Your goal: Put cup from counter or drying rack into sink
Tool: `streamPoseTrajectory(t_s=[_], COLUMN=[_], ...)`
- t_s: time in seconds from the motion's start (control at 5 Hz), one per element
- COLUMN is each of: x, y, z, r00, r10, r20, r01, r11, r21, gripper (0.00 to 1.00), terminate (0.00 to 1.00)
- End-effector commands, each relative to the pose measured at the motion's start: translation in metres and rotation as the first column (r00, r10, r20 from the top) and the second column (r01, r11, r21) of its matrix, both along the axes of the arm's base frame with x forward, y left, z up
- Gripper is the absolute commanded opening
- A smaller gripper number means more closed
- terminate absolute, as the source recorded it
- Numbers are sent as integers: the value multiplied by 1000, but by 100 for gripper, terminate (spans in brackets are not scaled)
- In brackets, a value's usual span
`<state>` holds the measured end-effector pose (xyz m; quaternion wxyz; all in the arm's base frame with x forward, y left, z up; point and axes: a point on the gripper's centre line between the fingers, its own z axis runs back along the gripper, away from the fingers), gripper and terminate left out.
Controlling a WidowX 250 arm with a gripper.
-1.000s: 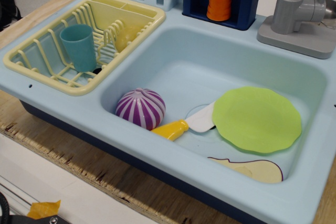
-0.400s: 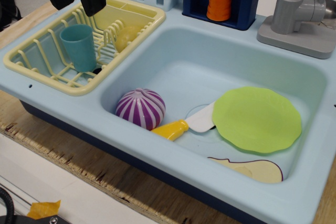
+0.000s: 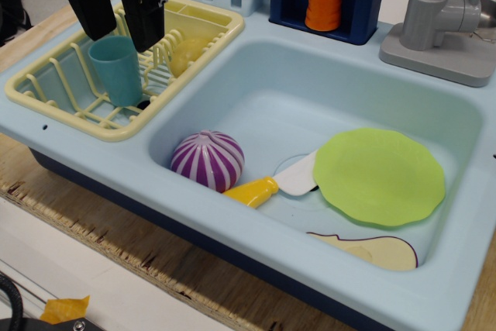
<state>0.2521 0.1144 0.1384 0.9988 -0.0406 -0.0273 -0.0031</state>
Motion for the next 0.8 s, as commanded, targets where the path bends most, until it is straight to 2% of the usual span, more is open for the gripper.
streamPoseTrajectory(t_s=[0.0, 0.4, 0.6], x=[-3, 0, 0], y=[6, 10, 11], z=[-7, -39, -39], r00=[1000, 1000, 1000], r10=[11, -4, -1], r20=[12, -10, -13], r01=[-11, 3, 0], r11=[1000, 997, 997], r21=[-16, -82, -82], gripper=[100, 100, 0], terminate=[0, 0, 0])
